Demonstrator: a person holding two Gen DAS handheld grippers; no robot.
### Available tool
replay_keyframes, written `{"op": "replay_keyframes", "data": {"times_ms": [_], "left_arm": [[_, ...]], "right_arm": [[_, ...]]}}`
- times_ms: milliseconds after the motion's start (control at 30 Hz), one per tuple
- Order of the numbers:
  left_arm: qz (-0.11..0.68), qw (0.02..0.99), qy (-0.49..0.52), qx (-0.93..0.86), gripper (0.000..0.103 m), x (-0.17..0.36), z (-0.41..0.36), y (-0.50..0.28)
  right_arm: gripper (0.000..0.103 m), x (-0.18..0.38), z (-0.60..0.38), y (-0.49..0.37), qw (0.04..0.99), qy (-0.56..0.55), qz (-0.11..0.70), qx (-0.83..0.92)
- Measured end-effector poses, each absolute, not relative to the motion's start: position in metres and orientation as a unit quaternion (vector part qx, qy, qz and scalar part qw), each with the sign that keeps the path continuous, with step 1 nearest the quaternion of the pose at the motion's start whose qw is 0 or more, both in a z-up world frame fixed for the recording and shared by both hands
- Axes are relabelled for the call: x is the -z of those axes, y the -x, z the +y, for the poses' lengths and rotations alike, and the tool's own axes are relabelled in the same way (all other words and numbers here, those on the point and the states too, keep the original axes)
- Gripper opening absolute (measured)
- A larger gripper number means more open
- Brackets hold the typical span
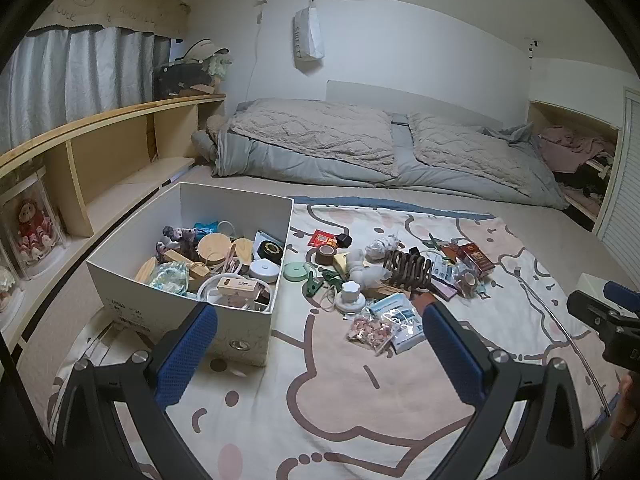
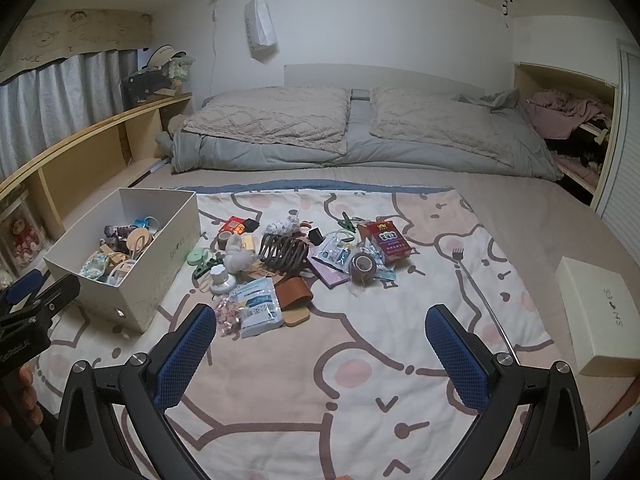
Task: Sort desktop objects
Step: 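Move both tools forward toward the cluttered pile of items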
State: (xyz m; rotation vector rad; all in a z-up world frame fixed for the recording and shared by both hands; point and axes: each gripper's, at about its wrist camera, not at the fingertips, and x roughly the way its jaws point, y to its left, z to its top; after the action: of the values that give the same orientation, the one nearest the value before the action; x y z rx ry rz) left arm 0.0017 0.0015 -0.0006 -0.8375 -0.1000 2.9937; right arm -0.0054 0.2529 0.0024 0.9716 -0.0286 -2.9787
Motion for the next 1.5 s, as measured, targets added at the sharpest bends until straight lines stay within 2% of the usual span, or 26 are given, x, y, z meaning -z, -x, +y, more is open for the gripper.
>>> {"op": "replay_keyframes", "data": {"times_ms": [867, 1500], "left_arm": [[-0.022, 0.02, 0.273, -0.962, 0.103, 0.004, 0.004, 0.002], [0.019, 0.039, 0.355, -0.934, 0.103, 0.041, 0.033, 0.029]], "right_arm": [[0.103, 0.008, 0.256, 0.015, 0.018, -0.325, -0.017, 0.945], [0.103, 0.047, 0.269, 0.045, 0.028, -0.375, -0.034, 0.926]]}}
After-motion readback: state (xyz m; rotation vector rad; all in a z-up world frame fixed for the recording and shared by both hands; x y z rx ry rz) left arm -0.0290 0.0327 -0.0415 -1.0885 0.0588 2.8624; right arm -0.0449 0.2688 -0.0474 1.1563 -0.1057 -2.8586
